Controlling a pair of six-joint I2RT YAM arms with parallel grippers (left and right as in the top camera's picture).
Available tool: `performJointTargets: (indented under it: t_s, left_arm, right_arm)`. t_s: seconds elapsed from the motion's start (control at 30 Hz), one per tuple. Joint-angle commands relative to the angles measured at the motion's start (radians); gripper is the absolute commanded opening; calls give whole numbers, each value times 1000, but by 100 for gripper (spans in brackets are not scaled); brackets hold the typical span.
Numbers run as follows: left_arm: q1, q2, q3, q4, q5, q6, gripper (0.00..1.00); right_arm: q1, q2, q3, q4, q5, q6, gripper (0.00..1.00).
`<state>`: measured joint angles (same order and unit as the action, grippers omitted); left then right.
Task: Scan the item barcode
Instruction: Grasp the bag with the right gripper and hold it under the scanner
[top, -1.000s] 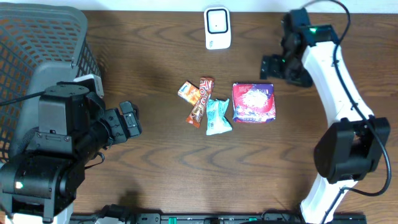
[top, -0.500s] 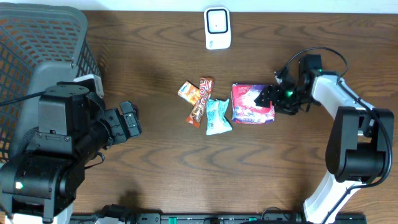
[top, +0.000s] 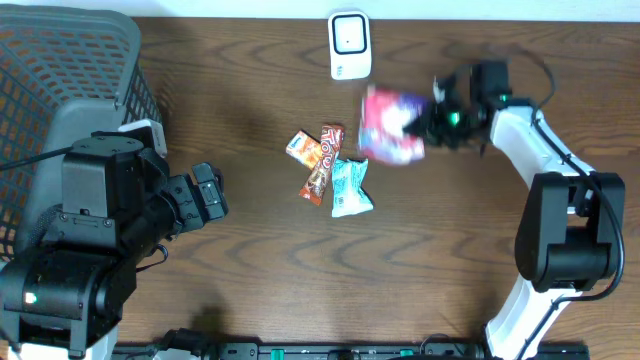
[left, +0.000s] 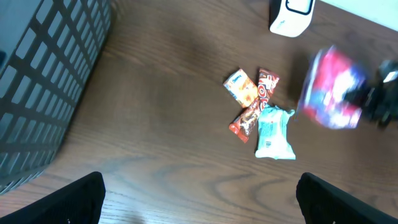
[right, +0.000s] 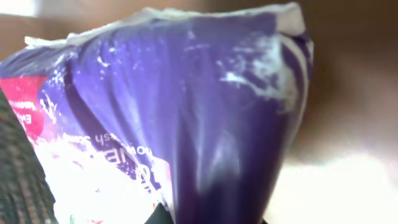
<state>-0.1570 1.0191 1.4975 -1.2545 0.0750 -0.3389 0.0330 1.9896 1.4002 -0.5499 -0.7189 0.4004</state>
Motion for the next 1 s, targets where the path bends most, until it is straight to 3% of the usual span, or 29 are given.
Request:
performJointTargets:
  t_s: [0.0, 0.2, 0.33, 0.53, 0.7, 0.97]
  left_arm:
    - [6, -1, 1, -2, -9, 10, 98]
    - [6, -1, 1, -2, -9, 10, 98]
    - [6, -1, 1, -2, -9, 10, 98]
    - [6, -1, 1, -2, -9, 10, 98]
    - [6, -1, 1, -2, -9, 10, 98]
    - [6, -1, 0, -2, -9, 10, 98]
  right_arm:
    - [55, -10, 116, 167, -39, 301, 1]
    - [161, -9, 145, 523, 234, 580, 1]
    - [238, 6, 152, 626, 523, 594, 1]
    - [252, 138, 309, 620, 539, 585, 1]
    - [252, 323, 568, 464, 519, 558, 1]
    - [235, 359, 699, 293, 562, 477, 1]
